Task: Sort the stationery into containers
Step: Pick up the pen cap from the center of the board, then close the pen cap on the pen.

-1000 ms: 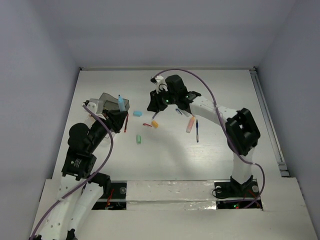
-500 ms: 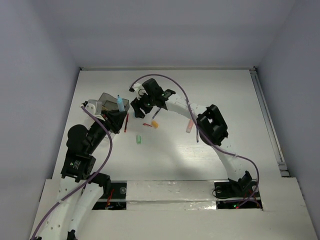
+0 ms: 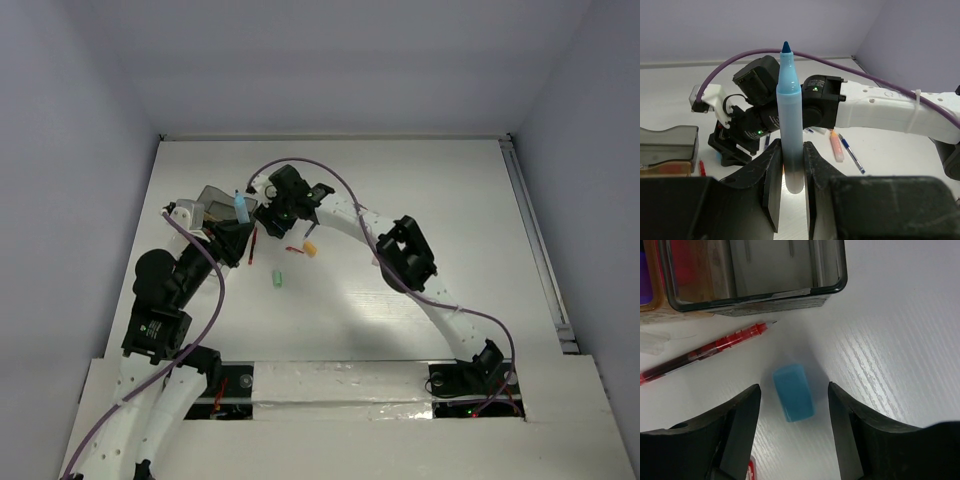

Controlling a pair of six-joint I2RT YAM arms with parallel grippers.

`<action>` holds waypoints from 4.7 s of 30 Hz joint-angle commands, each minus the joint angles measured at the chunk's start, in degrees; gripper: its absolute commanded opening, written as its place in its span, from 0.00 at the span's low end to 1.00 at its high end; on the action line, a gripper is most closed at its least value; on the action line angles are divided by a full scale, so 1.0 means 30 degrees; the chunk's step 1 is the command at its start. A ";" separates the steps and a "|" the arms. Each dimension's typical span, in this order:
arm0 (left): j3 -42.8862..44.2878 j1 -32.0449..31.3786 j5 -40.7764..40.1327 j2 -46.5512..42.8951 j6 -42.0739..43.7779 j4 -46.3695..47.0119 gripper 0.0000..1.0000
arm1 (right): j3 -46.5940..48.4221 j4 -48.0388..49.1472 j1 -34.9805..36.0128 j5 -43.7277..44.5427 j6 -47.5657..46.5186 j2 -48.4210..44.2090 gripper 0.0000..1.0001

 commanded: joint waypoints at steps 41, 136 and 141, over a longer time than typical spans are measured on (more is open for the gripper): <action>0.0213 -0.0212 0.0865 0.2045 -0.0502 0.0766 0.00 | -1.5753 1.2868 0.0764 0.5965 1.3174 -1.9956 0.04; 0.0620 -0.1210 -0.0573 0.1049 -0.1203 0.1906 0.00 | -1.9503 2.1954 0.6011 0.9395 1.3586 -1.7966 0.06; 0.1818 -0.1210 -0.0690 0.1166 -0.0910 0.1526 0.00 | -2.0729 2.1164 0.6186 0.9042 1.3879 -1.8172 0.00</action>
